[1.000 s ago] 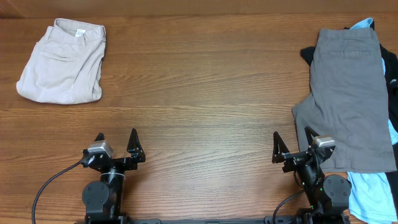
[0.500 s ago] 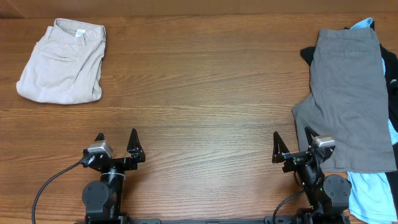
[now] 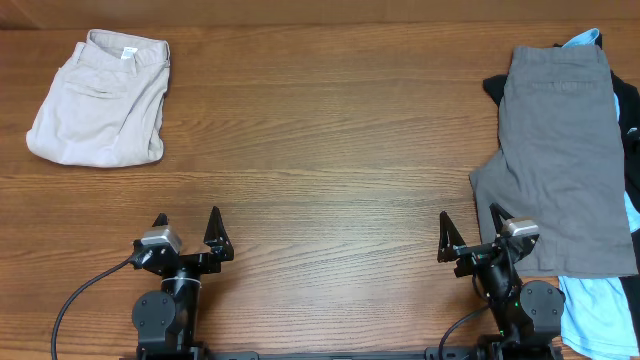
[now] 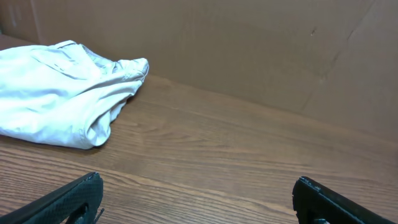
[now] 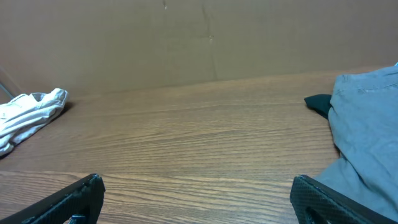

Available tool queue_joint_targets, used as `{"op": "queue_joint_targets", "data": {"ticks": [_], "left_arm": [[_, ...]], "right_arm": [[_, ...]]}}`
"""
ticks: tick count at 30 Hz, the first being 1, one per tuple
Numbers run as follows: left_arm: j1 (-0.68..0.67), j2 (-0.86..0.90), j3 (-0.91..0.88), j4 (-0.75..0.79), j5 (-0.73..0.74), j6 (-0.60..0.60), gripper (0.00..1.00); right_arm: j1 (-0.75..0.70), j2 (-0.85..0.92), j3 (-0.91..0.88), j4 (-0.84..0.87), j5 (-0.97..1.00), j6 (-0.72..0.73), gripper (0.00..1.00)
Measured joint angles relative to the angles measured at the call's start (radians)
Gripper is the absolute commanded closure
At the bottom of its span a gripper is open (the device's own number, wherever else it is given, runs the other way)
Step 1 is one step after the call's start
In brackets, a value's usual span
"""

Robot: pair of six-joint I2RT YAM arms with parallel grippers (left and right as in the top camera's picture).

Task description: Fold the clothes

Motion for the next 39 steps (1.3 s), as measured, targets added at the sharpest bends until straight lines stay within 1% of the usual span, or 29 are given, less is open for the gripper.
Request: {"op": "queue_joint_targets", "data": {"ticks": [19,23,27,30,33,36,39], "left_arm": [[0.0,0.0,0.0,0.0,0.0,0.0,0.0],[0.0,0.0,0.0,0.005,0.005,0.0,0.0],[0.0,0.0,0.0,0.023,0.053,0.0,0.0],[0.0,0.0,0.002,0.016,0.085,0.0,0.0],[0.0,0.015,0.034,0.004,0.1,0.0,0.0],[0.0,0.074,0.131,-0.043,0.115,0.011,0.0],[0.0,0.171,0.251,-0.091,0.139,0.048,0.0]], "right_arm": [[0.0,0.0,0.0,0.01,-0.009,0.003,0.0],[0.0,0.0,0.0,0.027,-0.01,0.038,0.0],[0.0,0.0,0.015,0.012,-0.024,0.066,0.0],[0.0,0.025,0.095,-0.041,-0.027,0.075,0.0],[0.0,0.093,0.234,-0.103,-0.027,0.072,0.0],[0.0,0.217,0.413,-0.175,-0.027,0.05,0.0],[0.0,0.331,0.548,-0.219,-0.027,0.04,0.0]]}}
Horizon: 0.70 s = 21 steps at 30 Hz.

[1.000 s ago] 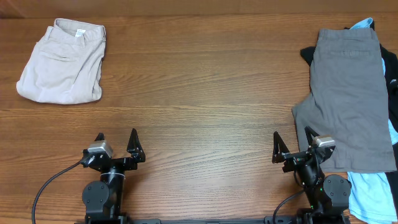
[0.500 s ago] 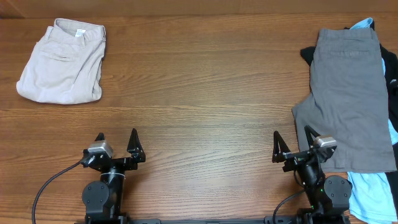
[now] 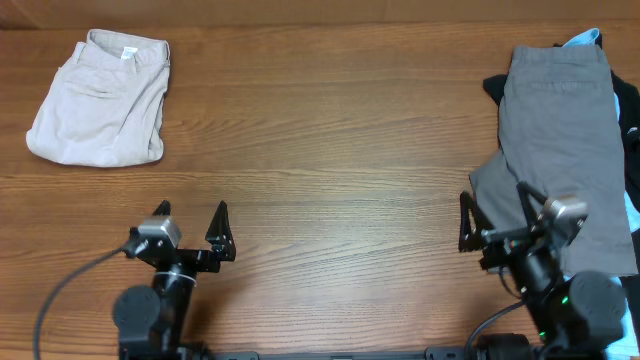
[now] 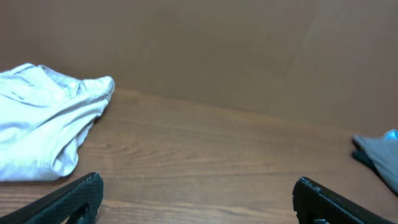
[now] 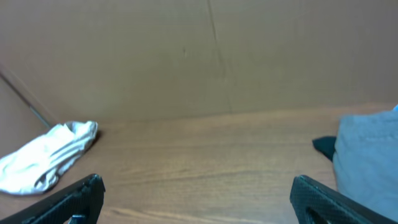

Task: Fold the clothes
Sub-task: 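Reach the right gripper to the grey shorts on the right pile and grasp them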

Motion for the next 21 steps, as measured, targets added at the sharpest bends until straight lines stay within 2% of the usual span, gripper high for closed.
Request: {"op": "queue_joint_targets", "data": {"ticks": [5,10,12,14,17,21], "left_arm": [[0.0,0.253,0.265,-0.115,0.041,0.063,0.0],[0.0,0.585,0.601,-0.246,0.1,0.089,0.0],[0.0,0.789,0.822,-0.321,0.161,0.093,0.0],[0.0,0.95,1.001,-0.431,0.219,0.095,0.0],[-0.005,1.159,1.206,-0.583,0.276,0.095,0.0],[-0.023,1.44,1.387,-0.709,0.316,0.096,0.0]], "right_arm": [[0.0,0.262,0.308,-0.153,0.001,-0.011,0.0],[0.0,0.557,0.663,-0.328,0.001,-0.029,0.0],[-0.004,0.738,0.876,-0.384,0.001,-0.033,0.0],[-0.011,0.856,1.004,-0.401,0.0,-0.035,0.0],[-0.033,1.041,1.163,-0.409,-0.008,-0.036,0.0],[-0.074,1.206,1.201,-0.42,0.002,-0.036,0.0]]}}
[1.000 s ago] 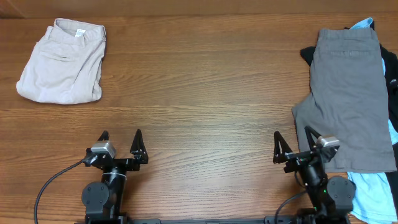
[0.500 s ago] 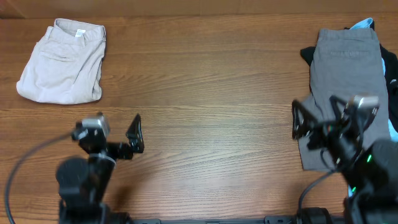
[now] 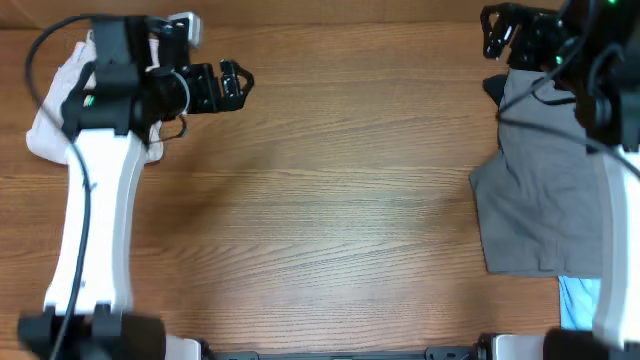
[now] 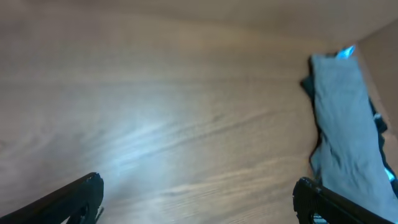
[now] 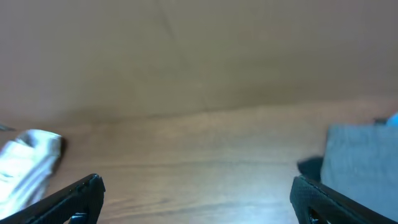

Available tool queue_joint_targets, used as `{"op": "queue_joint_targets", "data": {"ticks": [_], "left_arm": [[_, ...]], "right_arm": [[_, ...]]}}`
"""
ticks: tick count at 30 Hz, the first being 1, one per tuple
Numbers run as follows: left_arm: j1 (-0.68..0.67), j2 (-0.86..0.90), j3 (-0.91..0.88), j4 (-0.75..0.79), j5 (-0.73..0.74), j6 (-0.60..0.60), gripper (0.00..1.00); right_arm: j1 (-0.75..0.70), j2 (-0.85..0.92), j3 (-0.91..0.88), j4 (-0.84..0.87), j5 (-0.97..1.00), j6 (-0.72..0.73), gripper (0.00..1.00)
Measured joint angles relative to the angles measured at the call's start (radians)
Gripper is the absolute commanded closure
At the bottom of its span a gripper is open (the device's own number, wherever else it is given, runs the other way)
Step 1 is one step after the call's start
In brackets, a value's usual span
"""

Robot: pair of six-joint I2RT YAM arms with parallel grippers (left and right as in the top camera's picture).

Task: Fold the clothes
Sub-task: 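Reach the right gripper to the grey shorts on the right pile and grasp them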

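Note:
Folded beige shorts lie at the far left, mostly hidden under my left arm; the right wrist view shows them as a pale bundle. Grey shorts lie spread on top of a clothes pile at the right and also appear in both wrist views. My left gripper hangs open, high over the far left of the table, just right of the beige shorts. My right gripper is open and raised over the far right corner, above the top end of the grey shorts. Neither holds anything.
Under the grey shorts lie a light-blue garment and a black one. Bare wooden table stretches between the two piles. A brown wall stands behind the far edge.
Both arms have gone from low near the front edge to stretched high over the far edge, the left by the beige shorts, the right over the top of the grey shorts. Both grippers stay open.
Both arms first rested folded at the front edge, grippers open and facing the far wall. Then they had lifted slightly, the right one nearer the grey shorts. Now both reach across to the far side. The clothes have not moved.

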Motion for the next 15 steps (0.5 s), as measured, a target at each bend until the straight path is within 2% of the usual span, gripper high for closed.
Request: {"op": "queue_joint_targets", "data": {"ticks": [4,8,11,15], "left_arm": [[-0.001,0.124,0.012,-0.016,-0.002,0.008,0.0],[-0.001,0.244,0.014,-0.046,-0.005,0.025,0.0],[-0.001,0.341,0.015,-0.073,0.004,0.085,0.0],[-0.001,0.386,0.014,-0.1,0.056,0.141,0.0]], "right_arm": [[-0.064,0.071,0.0,-0.028,0.035,0.0,0.0],[-0.223,0.108,0.0,-0.047,0.056,0.0,0.0],[-0.375,0.143,0.0,-0.064,0.061,0.0,0.0],[-0.513,0.232,0.0,-0.065,0.006,0.0,0.0]]}}
